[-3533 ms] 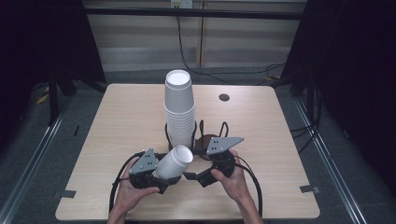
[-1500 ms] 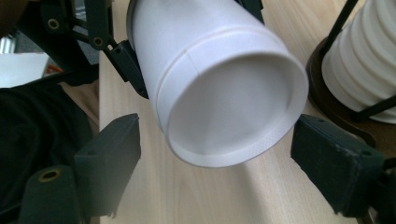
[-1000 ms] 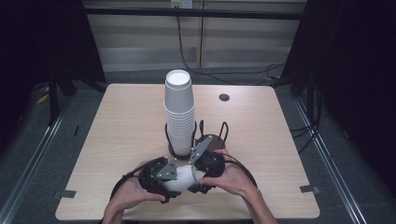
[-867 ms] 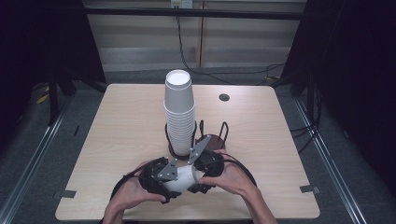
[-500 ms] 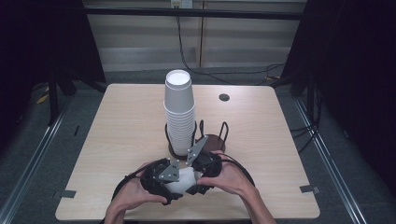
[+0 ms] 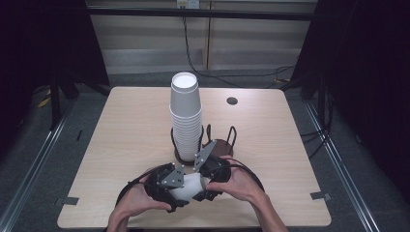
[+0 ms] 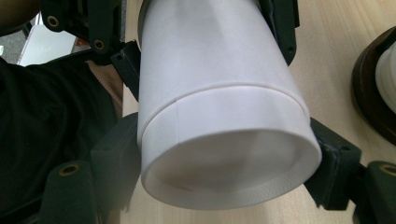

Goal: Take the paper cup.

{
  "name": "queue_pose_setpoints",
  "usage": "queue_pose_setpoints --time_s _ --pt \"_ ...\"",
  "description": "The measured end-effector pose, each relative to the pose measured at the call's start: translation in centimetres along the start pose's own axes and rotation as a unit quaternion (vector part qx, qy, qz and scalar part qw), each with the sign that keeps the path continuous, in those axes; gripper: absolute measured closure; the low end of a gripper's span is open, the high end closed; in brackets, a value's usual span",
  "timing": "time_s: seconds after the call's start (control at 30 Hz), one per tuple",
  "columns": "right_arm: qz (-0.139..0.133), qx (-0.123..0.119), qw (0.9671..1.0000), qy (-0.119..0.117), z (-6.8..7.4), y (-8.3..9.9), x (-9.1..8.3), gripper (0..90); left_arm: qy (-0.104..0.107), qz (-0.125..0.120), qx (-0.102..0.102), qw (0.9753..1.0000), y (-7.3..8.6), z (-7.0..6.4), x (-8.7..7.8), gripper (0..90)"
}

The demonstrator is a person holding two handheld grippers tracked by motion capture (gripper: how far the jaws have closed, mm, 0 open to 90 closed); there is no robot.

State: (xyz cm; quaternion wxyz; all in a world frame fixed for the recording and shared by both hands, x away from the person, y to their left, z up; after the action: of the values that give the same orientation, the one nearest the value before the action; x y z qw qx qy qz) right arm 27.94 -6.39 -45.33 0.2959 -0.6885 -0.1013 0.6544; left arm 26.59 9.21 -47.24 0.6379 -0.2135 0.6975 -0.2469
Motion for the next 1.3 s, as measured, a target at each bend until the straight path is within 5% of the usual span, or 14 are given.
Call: queue_pose_setpoints --time_s 0.8,1.13,1.3 --pt "-0.017 0.002 0.9998 -0.002 -0.5 -0.2 -0.3 24.2 0.001 -0.081 -0.004 0.9967 0.5 0.6 -1.3 14.9" --pt "-0.024 0.007 0.9997 -0.001 -0.5 -0.3 -0.5 24.1 0.010 -0.109 -0.002 0.9940 0.6 0.7 -1.9 14.9" --pt "-0.025 0.010 0.9996 -0.001 -0.5 -0.3 -0.6 24.2 0.008 -0.136 -0.003 0.9907 0.6 0.6 -2.5 15.5"
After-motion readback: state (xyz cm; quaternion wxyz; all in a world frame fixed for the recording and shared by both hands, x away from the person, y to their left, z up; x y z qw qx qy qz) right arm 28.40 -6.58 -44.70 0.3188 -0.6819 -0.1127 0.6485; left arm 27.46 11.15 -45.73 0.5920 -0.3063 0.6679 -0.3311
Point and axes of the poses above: each handheld gripper's, and its own axes: x roughly forward along the jaws, y roughly out of its underside, z roughly to its left, the point moved 3 cm from there along x, roughly forward along the jaws, and after that the axes turned 11 degrees about y, right-handed, at the moved point
